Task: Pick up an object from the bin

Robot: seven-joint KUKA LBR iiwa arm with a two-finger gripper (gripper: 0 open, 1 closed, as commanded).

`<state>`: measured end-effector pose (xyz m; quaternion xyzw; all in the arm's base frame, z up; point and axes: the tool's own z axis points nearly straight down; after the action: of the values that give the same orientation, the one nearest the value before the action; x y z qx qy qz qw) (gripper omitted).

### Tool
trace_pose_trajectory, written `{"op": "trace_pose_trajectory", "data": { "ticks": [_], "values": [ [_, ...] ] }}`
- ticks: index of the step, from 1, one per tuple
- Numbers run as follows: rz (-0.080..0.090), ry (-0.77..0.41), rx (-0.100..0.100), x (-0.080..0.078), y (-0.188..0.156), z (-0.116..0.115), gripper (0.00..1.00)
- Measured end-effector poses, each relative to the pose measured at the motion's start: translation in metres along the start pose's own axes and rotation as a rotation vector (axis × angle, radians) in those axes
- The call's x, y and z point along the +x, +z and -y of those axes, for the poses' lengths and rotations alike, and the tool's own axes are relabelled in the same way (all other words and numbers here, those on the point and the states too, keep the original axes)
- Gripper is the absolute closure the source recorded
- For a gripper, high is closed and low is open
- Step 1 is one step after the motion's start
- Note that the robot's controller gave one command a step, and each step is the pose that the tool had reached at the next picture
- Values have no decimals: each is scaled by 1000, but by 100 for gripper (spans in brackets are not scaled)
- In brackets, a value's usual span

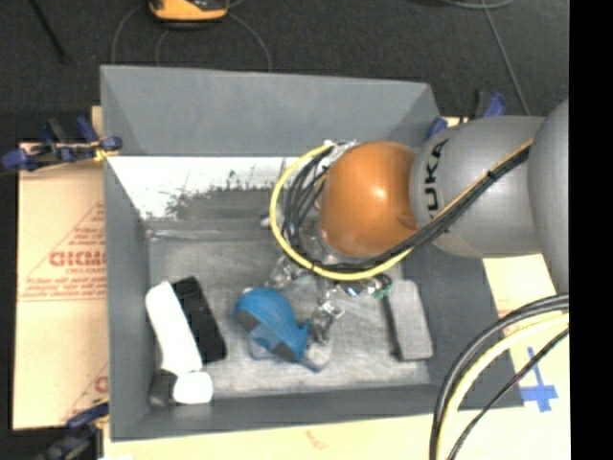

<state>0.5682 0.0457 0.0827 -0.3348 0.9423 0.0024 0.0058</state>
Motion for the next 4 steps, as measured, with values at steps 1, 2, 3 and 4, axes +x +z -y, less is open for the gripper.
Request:
{"op": "trace_pose_trajectory", "data": {
  "ticks": [1, 2, 3, 4],
  "values": [
    [-3, -205, 4, 16, 0, 9, 0],
    [-18, -346, 8, -13, 5, -18, 0],
    [-5, -498, -1, -20, -6, -36, 0],
    [-21, -735, 4, -51, 8, -43, 100]
  ]
}}
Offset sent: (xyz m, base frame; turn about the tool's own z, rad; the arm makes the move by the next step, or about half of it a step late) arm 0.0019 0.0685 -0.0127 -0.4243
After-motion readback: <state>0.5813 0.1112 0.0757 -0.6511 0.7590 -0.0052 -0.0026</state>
